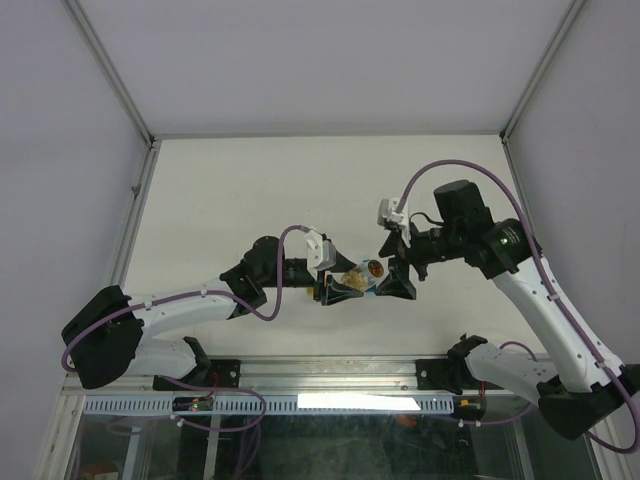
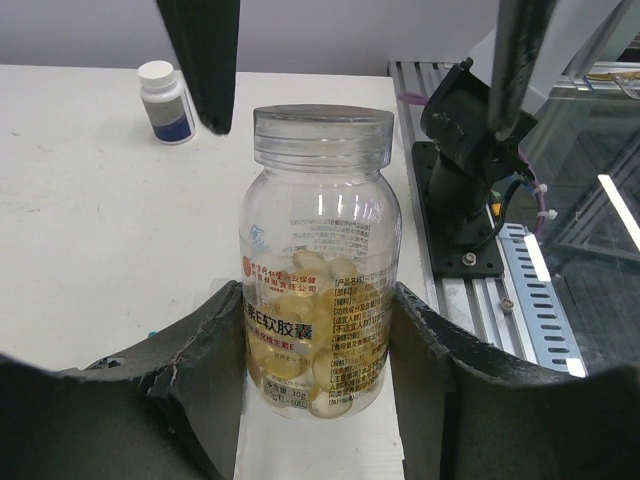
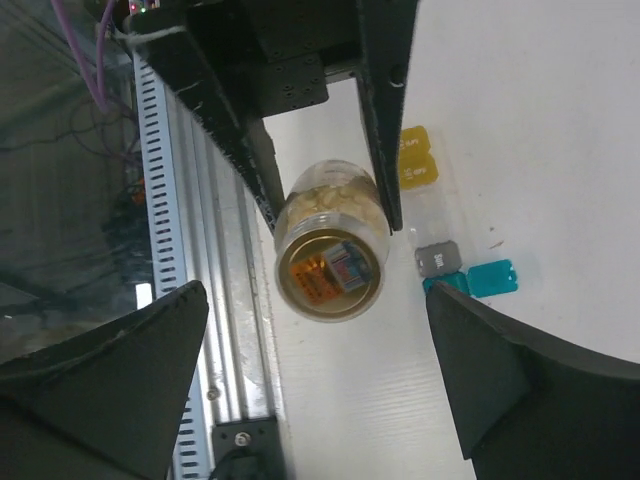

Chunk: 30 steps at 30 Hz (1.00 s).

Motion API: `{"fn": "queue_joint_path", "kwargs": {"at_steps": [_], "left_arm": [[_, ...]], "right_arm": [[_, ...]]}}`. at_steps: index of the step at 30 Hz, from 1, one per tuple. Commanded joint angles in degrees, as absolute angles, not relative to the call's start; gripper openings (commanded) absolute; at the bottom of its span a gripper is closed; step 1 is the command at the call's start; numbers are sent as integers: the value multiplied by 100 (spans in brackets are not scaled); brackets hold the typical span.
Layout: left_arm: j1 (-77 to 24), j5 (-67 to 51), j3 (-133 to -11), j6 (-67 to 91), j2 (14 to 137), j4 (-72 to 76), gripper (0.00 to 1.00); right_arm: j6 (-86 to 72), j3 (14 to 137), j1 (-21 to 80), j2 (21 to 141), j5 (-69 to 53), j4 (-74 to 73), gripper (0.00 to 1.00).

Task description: Sort the pills into containers

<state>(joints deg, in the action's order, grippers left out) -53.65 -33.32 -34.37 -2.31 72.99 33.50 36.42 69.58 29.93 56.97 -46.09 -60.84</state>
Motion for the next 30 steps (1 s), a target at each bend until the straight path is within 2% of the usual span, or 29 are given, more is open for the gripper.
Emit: {"fn": "queue_joint_path", "kwargs": {"at_steps": [1,13,18,22,26,30], "left_arm": [[-5388,-3305,-3524,-174,7310,3779,0],[-5388,-3271,-3520,-167,7281,3744,0],[-5388,-3252,-3516,-151,7286,3733,0],[-5388,-3243,-3546,-142,7264,3685,0],[-5392,-3282,-3536,-125,7221,3651,0],[-5317,-3881,-3475,24,7212,3885,0]], "right_arm": [[2083,7340,3017,6125,-4184,-5925,92],[1863,7498,3122,6393,-4306,-5800,73],[1934,7527,3194,6437,-4252,-5816,62],[2071,7511,3273,6459,-4142,-5887,46],[2426,7556,3343,6459,-4058,-6065,22],[3643,7718,3400,6475,-4118,-6501,5]]}}
